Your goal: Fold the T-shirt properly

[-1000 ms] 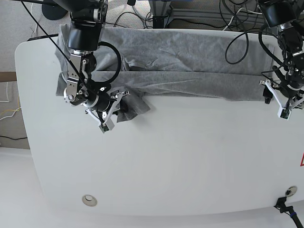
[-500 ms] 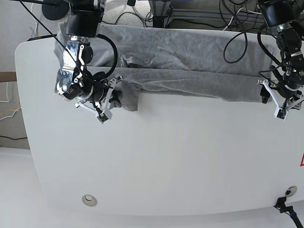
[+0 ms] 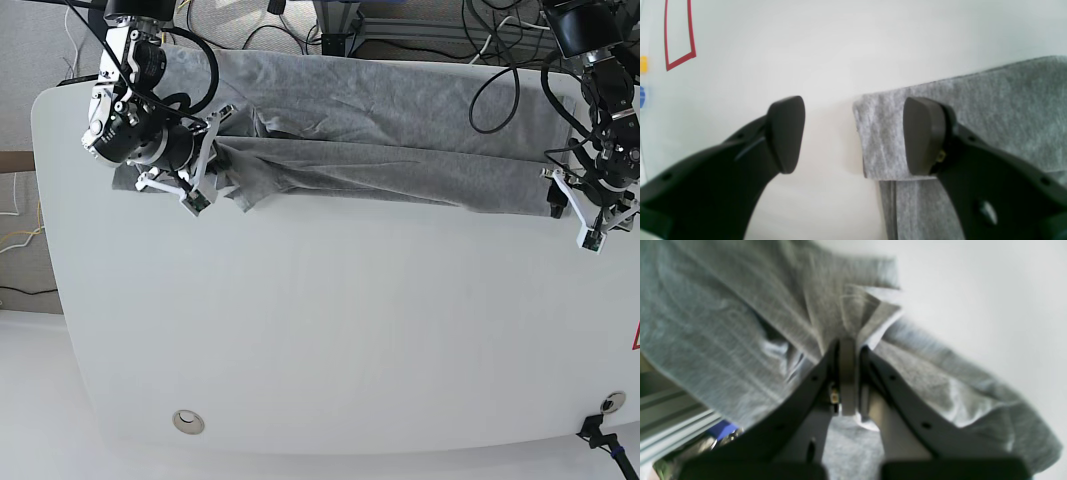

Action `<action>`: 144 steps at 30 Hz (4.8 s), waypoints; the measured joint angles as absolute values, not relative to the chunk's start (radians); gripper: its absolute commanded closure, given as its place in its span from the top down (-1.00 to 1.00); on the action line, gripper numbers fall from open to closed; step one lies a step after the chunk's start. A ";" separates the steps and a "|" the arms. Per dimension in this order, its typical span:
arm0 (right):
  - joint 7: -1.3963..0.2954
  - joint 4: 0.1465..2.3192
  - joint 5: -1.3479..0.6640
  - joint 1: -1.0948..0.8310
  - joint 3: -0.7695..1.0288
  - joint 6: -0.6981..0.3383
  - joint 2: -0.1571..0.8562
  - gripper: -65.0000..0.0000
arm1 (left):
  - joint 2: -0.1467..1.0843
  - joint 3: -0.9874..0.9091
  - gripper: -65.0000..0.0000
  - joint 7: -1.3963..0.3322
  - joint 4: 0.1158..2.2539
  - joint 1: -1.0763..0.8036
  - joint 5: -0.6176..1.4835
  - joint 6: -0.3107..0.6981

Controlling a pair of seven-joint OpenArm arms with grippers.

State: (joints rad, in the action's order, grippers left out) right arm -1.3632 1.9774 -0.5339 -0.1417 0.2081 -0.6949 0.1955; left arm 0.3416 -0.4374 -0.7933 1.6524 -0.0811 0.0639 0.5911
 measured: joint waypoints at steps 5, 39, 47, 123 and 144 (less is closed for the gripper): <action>-1.365 1.977 -0.688 -0.244 0.205 -0.696 0.252 -1.00 | 0.342 -0.437 0.33 -0.794 1.652 -0.086 0.064 0.591; -1.408 1.962 -0.900 -0.174 -0.036 -0.697 0.476 0.45 | 0.291 -0.437 0.33 -0.794 1.652 -0.081 0.056 0.588; -1.413 1.824 -0.777 -0.158 0.022 -0.693 0.346 0.45 | 0.292 -0.437 0.33 -0.794 1.652 -0.081 0.056 0.588; -0.926 1.366 -0.399 0.093 0.047 -0.715 0.360 -1.00 | 0.255 -0.298 -1.00 -0.793 1.449 0.029 0.053 0.591; -1.195 1.955 -0.424 -0.107 0.327 -0.699 0.213 -0.05 | 0.300 -0.238 -1.00 -0.793 1.635 -0.009 0.056 0.587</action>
State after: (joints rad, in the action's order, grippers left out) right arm -1.1946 1.9549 -0.4240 -0.1070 0.3271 -0.6991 0.2131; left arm 0.3000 -0.2382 -0.7933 1.6352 -0.0093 0.0555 0.5873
